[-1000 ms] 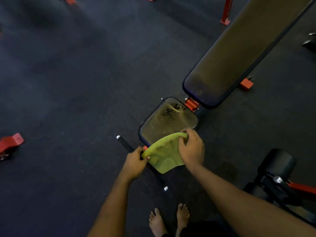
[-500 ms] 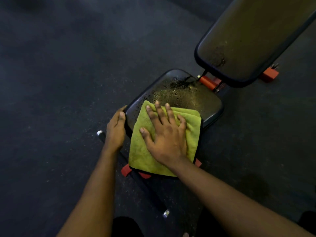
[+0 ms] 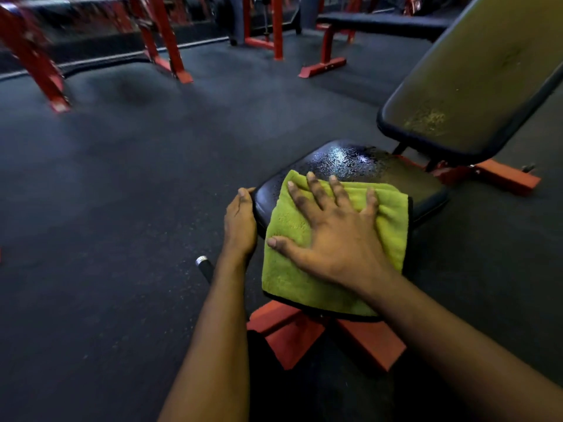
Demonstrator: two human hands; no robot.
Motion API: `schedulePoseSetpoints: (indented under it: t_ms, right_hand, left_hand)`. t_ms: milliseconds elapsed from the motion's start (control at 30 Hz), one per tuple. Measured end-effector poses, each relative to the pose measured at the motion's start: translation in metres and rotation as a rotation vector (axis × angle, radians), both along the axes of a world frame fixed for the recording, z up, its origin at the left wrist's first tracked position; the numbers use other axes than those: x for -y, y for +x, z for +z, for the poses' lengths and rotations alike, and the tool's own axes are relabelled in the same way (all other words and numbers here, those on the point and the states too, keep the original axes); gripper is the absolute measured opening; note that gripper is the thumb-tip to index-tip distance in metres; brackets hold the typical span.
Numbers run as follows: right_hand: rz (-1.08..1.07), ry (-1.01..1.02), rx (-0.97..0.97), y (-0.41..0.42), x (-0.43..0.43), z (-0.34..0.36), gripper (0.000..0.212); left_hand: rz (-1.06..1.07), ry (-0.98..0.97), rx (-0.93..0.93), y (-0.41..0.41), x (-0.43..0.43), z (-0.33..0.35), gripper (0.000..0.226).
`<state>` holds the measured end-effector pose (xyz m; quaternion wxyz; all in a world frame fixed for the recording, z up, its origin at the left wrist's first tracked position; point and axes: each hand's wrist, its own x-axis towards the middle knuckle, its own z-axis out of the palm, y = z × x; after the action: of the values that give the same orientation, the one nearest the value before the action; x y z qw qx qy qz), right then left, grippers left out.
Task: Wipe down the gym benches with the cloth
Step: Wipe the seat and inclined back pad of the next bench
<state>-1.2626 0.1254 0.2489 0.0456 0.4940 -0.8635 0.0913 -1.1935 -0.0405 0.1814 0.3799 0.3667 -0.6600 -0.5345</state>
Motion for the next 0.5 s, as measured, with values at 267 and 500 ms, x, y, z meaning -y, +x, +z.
schedulePoseSetpoints:
  t_ms: [267,500]
  right_hand:
    - [0.002,0.066,0.062,-0.013,0.039,0.003,0.060]
    - [0.089,-0.037,0.020,-0.003,-0.004,-0.008,0.056]
  left_hand:
    - [-0.082,-0.001,0.033,0.004,0.005,0.008,0.035]
    - [-0.072,0.051,-0.001,0.001,0.005,0.003,0.038]
